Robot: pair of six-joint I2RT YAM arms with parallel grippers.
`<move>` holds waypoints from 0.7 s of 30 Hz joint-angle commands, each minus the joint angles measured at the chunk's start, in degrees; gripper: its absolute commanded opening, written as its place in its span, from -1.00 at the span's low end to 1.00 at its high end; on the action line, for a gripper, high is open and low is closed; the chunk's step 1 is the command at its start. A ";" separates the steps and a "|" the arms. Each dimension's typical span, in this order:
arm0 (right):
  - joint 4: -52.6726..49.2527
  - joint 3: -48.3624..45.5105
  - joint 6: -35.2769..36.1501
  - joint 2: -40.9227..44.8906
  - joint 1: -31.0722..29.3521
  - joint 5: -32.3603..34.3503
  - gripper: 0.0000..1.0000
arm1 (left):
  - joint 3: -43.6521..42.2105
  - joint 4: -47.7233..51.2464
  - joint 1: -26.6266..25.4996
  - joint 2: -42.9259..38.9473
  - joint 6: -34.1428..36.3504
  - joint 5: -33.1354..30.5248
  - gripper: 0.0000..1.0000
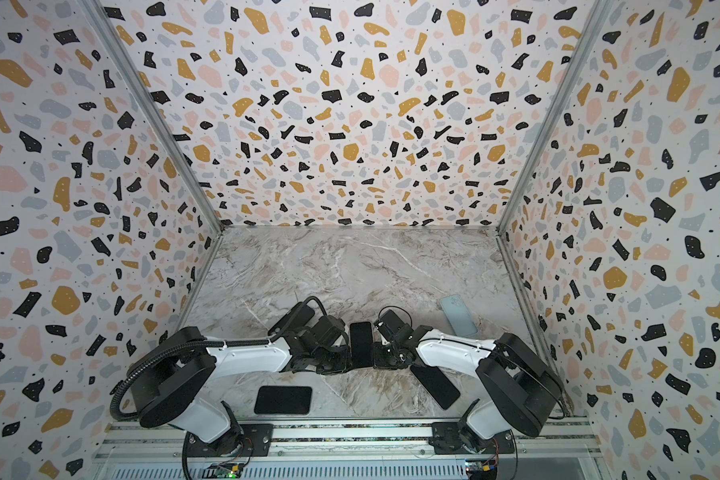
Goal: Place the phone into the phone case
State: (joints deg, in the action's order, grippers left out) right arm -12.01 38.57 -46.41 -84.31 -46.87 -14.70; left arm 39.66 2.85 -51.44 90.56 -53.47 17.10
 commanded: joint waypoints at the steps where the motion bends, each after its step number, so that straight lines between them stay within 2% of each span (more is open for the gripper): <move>1: 1.34 -1.37 0.36 -1.03 -0.59 -0.42 -0.78 | -1.60 0.42 -0.25 1.65 0.12 0.15 -0.70; 12: 1.78 -1.52 -0.23 -0.33 -0.85 -0.34 -0.97 | -1.31 1.00 -0.31 1.46 0.17 0.12 -0.72; 21: 1.95 -1.57 -0.87 0.64 -1.98 0.02 -1.00 | -2.05 0.47 -0.41 0.43 -0.66 -0.34 -0.71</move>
State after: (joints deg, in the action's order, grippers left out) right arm -11.86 37.93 -47.27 -83.11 -47.09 -13.43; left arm 39.31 2.52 -51.42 90.28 -53.87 17.08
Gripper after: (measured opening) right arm 0.041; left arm 0.144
